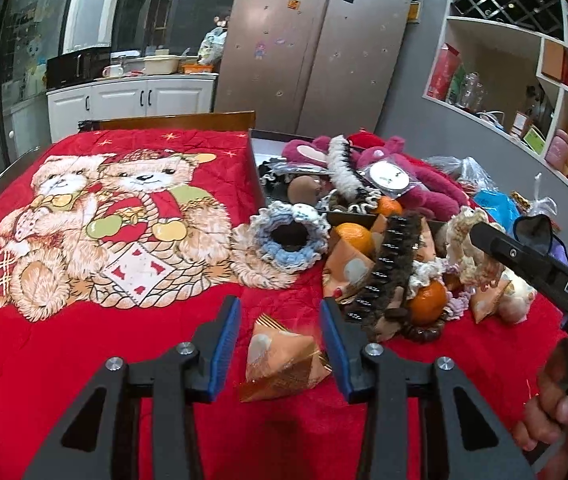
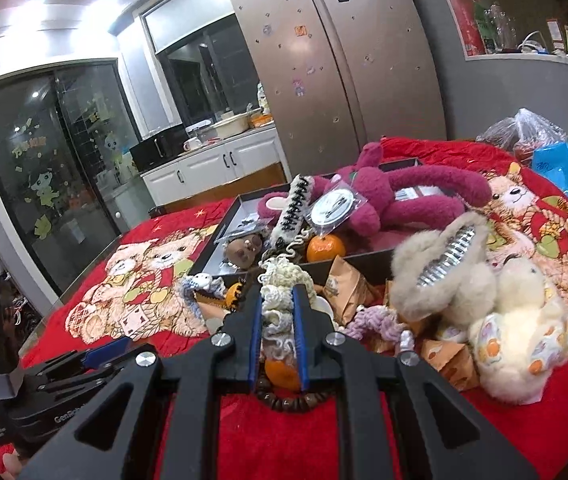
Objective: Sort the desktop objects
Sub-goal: 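Close the left gripper on the tan paper triangle packet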
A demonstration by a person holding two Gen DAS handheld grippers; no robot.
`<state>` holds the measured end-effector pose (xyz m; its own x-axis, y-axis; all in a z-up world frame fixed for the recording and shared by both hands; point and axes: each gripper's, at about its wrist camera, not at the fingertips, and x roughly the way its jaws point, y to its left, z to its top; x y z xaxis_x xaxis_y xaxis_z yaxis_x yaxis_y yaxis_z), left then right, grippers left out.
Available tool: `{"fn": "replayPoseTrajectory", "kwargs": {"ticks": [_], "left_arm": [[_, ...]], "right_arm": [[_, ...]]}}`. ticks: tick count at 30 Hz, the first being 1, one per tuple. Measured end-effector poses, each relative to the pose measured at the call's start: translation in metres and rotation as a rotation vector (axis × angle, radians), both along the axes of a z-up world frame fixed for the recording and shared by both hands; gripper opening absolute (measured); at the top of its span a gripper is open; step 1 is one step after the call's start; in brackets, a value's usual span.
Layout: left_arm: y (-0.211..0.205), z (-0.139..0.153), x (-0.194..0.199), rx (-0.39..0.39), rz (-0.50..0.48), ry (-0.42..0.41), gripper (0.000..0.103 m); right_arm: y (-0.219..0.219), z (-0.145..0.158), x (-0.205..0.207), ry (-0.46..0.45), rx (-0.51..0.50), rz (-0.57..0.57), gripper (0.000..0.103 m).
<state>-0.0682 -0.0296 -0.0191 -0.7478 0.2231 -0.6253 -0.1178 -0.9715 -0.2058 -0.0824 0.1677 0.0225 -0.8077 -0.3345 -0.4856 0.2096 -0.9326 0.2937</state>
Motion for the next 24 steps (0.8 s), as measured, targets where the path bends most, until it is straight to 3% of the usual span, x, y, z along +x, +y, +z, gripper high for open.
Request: {"fn": "replayPoseTrajectory", "kwargs": {"ticks": [12, 20, 24], "left_arm": [[-0.007, 0.001, -0.001, 0.026, 0.011, -0.029, 0.036], [0.008, -0.002, 0.004, -0.029, -0.035, -0.03, 0.039], [0.011, -0.009, -0.001, -0.055, -0.036, -0.081, 0.039]], "right_arm": [[0.004, 0.014, 0.013, 0.037, -0.004, 0.0, 0.015], [0.003, 0.011, 0.015, 0.029, 0.0, 0.006, 0.015], [0.003, 0.011, 0.014, 0.025, -0.004, 0.004, 0.015]]}}
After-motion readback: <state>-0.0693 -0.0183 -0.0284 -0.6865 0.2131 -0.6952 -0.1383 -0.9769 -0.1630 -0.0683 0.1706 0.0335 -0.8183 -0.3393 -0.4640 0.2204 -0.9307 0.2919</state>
